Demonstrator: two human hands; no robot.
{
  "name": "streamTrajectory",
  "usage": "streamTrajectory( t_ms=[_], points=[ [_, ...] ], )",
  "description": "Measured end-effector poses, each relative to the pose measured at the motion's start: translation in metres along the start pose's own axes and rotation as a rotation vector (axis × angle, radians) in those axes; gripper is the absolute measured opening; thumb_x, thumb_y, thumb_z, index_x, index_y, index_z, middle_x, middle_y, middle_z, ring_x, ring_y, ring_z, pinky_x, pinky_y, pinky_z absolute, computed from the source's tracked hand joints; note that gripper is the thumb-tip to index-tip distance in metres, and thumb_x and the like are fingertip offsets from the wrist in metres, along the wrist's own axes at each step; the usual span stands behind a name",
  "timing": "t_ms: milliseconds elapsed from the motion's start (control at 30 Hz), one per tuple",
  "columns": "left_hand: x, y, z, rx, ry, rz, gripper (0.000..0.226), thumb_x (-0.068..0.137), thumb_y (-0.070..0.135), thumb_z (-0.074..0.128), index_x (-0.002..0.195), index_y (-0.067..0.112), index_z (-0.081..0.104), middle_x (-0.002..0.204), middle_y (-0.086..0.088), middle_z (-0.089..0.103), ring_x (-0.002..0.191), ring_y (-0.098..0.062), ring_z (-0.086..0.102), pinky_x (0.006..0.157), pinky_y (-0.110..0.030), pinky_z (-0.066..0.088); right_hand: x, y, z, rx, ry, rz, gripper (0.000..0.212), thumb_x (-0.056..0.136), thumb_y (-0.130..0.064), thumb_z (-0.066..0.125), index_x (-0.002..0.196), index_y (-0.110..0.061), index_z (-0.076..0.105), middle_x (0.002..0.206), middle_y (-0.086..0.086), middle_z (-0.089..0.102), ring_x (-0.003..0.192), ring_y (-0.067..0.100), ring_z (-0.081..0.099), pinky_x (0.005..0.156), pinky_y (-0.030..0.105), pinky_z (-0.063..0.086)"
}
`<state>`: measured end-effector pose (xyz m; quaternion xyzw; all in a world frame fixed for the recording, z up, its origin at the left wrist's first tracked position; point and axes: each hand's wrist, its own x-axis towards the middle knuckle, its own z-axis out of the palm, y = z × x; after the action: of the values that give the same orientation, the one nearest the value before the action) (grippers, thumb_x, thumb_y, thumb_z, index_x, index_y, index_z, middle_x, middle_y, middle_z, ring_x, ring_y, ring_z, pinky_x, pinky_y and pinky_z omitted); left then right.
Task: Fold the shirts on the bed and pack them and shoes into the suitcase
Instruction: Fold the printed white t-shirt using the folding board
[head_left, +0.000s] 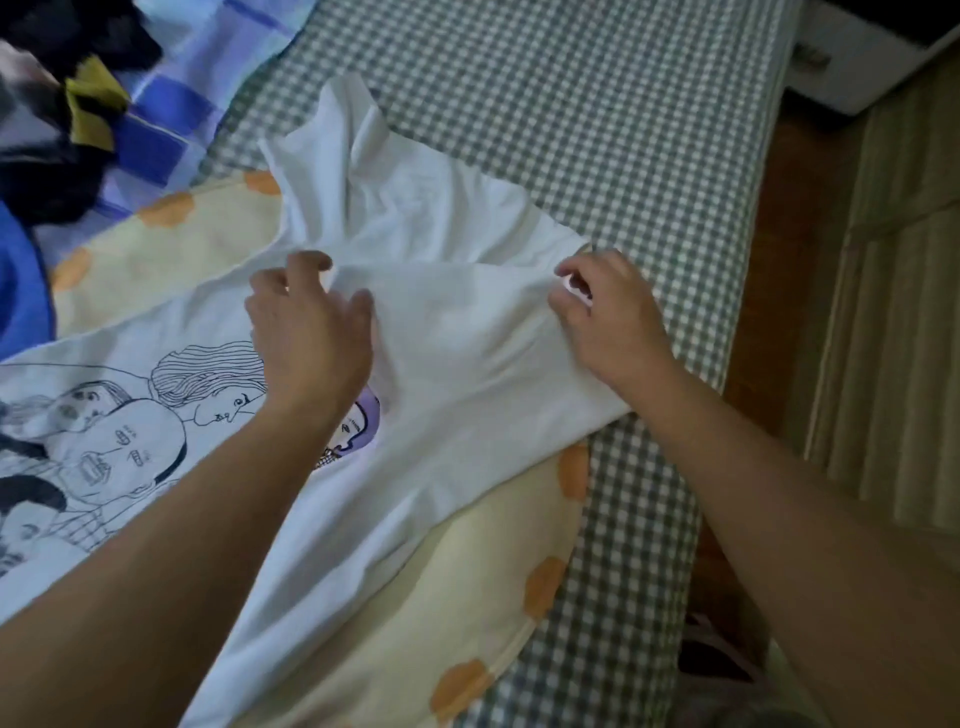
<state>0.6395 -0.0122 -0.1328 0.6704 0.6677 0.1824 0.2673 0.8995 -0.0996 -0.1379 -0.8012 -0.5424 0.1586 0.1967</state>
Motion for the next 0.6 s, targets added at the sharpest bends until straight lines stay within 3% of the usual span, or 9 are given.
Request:
streamTrajectory(
  t_ms=[67, 167, 267, 400, 500, 600],
  points=[
    [-0.026, -0.014, -0.006, 0.083, 0.003, 0.098, 0.044, 0.093, 0.03, 0.066, 0.132, 0.013, 0.052, 0.131, -0.019, 0.047, 0.121, -0.038, 0.043, 0.1, -0.049, 0.037, 0.001, 0.008, 0.006, -0.059, 0.011, 0.094, 0.037, 0.1, -0.034, 0.055, 0.133, -0.016, 0.058, 0.126, 0.008, 0.058, 0.117, 0.027, 0.051, 0.103, 0.042, 0.042],
    [-0.101, -0.038, -0.014, 0.153, -0.115, 0.455, 0.026, 0.091, 0.03, 0.062, 0.109, 0.011, 0.061, 0.104, -0.014, 0.056, 0.096, -0.038, 0.052, 0.082, -0.048, 0.046, -0.035, 0.033, -0.005, -0.08, 0.182, 0.285, 0.038, 0.1, -0.036, 0.051, 0.129, -0.013, 0.059, 0.126, 0.009, 0.057, 0.117, 0.028, 0.05, 0.098, 0.035, 0.038],
    [-0.165, -0.065, -0.019, 0.306, -0.317, 0.681, 0.021, 0.092, 0.031, 0.061, 0.099, 0.011, 0.063, 0.093, -0.008, 0.054, 0.082, -0.035, 0.053, 0.069, -0.044, 0.043, -0.078, 0.057, -0.013, 0.137, 0.133, 0.508, 0.036, 0.096, -0.033, 0.06, 0.126, -0.015, 0.058, 0.128, 0.009, 0.05, 0.11, 0.023, 0.054, 0.097, 0.038, 0.047],
    [-0.193, -0.087, -0.025, 0.417, -0.368, 0.701, 0.019, 0.088, 0.023, 0.058, 0.104, 0.014, 0.053, 0.098, -0.011, 0.053, 0.084, -0.035, 0.052, 0.07, -0.045, 0.038, -0.102, 0.078, -0.016, 0.314, 0.01, 0.59, 0.034, 0.091, -0.011, 0.069, 0.115, -0.032, 0.059, 0.131, 0.005, 0.047, 0.098, 0.011, 0.057, 0.09, 0.03, 0.055],
    [-0.192, -0.097, -0.026, 0.469, -0.402, 0.637, 0.031, 0.081, 0.019, 0.062, 0.11, 0.014, 0.055, 0.103, -0.011, 0.053, 0.089, -0.036, 0.053, 0.072, -0.046, 0.042, -0.097, 0.091, -0.014, 0.258, -0.081, 0.615, 0.051, 0.084, 0.009, 0.065, 0.094, -0.04, 0.06, 0.125, 0.011, 0.055, 0.084, 0.01, 0.057, 0.07, 0.015, 0.051],
    [-0.184, -0.101, -0.024, 0.474, -0.436, 0.581, 0.027, 0.084, 0.022, 0.056, 0.11, 0.012, 0.06, 0.106, -0.011, 0.054, 0.094, -0.037, 0.054, 0.075, -0.048, 0.048, -0.081, 0.095, -0.014, 0.211, -0.06, 0.613, 0.046, 0.081, 0.006, 0.067, 0.09, -0.039, 0.061, 0.12, 0.012, 0.06, 0.093, 0.02, 0.061, 0.079, 0.029, 0.055]
  ],
)
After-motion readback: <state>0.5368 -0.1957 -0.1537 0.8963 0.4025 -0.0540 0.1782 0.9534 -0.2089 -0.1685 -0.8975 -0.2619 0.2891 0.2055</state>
